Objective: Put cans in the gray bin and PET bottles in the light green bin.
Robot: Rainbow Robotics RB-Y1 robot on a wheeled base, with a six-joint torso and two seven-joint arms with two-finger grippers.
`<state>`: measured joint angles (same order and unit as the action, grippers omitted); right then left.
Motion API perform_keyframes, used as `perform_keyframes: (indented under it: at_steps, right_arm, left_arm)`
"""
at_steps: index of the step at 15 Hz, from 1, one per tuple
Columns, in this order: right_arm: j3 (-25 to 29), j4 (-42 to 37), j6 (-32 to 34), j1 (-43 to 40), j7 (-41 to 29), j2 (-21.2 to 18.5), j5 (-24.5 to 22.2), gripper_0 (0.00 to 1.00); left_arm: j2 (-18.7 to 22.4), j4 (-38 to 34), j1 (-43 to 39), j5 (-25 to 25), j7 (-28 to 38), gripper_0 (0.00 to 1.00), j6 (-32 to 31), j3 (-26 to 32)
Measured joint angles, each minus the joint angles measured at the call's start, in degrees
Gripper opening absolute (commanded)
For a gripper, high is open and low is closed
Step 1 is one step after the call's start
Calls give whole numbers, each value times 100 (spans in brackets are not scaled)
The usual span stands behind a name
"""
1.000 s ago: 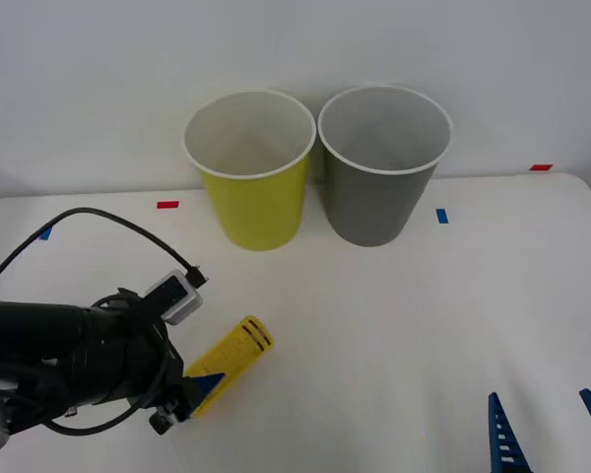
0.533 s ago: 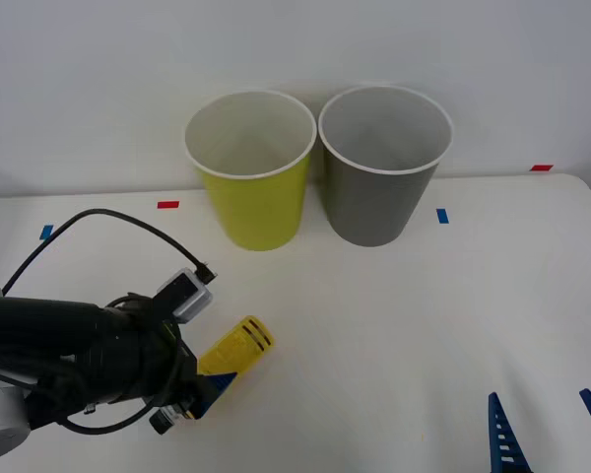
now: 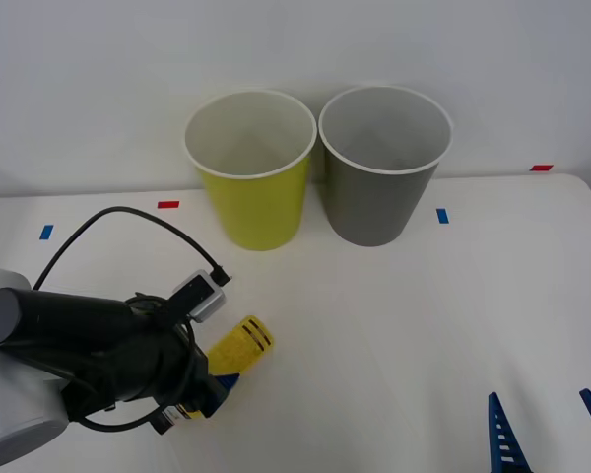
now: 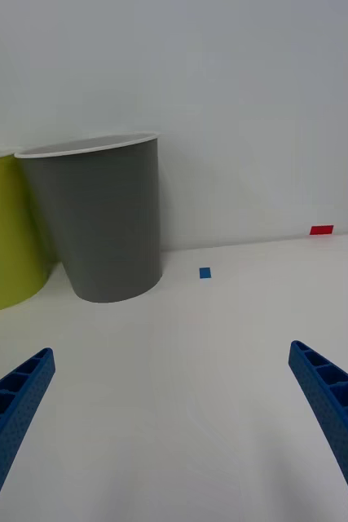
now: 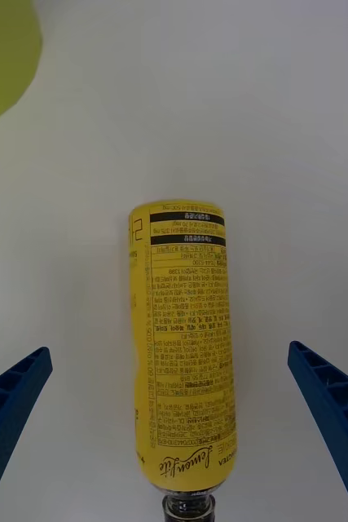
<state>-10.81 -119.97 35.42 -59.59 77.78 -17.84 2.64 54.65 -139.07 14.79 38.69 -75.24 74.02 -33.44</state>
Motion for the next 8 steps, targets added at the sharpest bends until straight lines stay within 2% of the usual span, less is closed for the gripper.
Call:
perform_keyframes:
  at_steps: [2, 5, 8]
  right_arm:
    - [0, 0, 0, 0, 0, 0, 0, 100]
    - [0, 0, 0, 0, 0, 0, 0, 100]
    - [0, 0, 0, 0, 0, 0, 0, 100]
  left_arm:
    - [-56, 11, 173, -55, 25, 100, 128, -153]
    - [-63, 158, 594, -451, 341, 100, 119, -735]
    - [-228, 408, 949, -484, 655, 100, 77, -1092]
